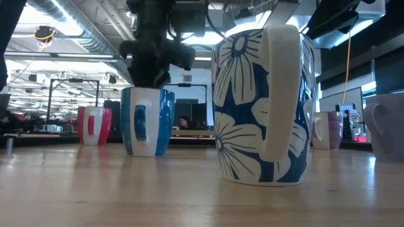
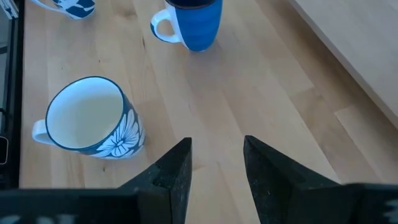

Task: Place coffee mugs
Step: Put the blue mug on the shelf

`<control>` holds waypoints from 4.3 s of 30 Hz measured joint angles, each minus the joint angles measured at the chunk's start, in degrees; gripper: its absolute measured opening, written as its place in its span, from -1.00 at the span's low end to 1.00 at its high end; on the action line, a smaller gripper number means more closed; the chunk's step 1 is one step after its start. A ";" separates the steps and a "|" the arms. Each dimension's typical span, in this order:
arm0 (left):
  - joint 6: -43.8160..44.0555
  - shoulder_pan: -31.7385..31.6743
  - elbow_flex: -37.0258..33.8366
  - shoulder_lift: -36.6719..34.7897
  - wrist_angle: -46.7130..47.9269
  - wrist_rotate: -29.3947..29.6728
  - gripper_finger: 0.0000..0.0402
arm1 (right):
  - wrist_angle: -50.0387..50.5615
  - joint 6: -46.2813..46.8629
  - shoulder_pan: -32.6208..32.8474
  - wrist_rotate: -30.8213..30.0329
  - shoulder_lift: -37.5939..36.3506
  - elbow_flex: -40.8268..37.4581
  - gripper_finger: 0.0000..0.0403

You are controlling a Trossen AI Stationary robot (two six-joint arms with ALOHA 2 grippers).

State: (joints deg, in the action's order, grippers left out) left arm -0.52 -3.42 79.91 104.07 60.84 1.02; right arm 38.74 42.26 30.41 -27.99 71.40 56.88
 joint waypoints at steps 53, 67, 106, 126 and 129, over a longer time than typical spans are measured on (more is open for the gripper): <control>-15.91 -18.99 43.84 10.69 17.84 4.10 -0.94 | 12.38 8.78 10.08 -16.50 -10.43 4.35 -0.34; -22.87 -25.57 48.62 20.47 16.96 4.00 -0.93 | 13.70 10.69 10.08 -18.39 -10.40 4.31 -0.34; -26.95 -31.96 48.51 27.04 -4.60 3.17 -0.85 | 14.21 12.98 10.06 -19.07 -10.38 4.28 -0.34; -26.95 -32.09 48.51 27.02 -5.16 0.83 -0.64 | 14.05 13.46 10.08 -19.10 -10.38 4.28 -0.34; -26.80 -32.09 48.51 27.02 -5.15 0.83 -0.80 | 14.05 13.46 10.08 -19.10 -10.38 4.28 -0.34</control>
State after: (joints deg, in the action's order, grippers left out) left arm -27.32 -35.51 128.42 131.09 55.68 1.85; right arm 52.80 55.72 40.49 -47.09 61.01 61.17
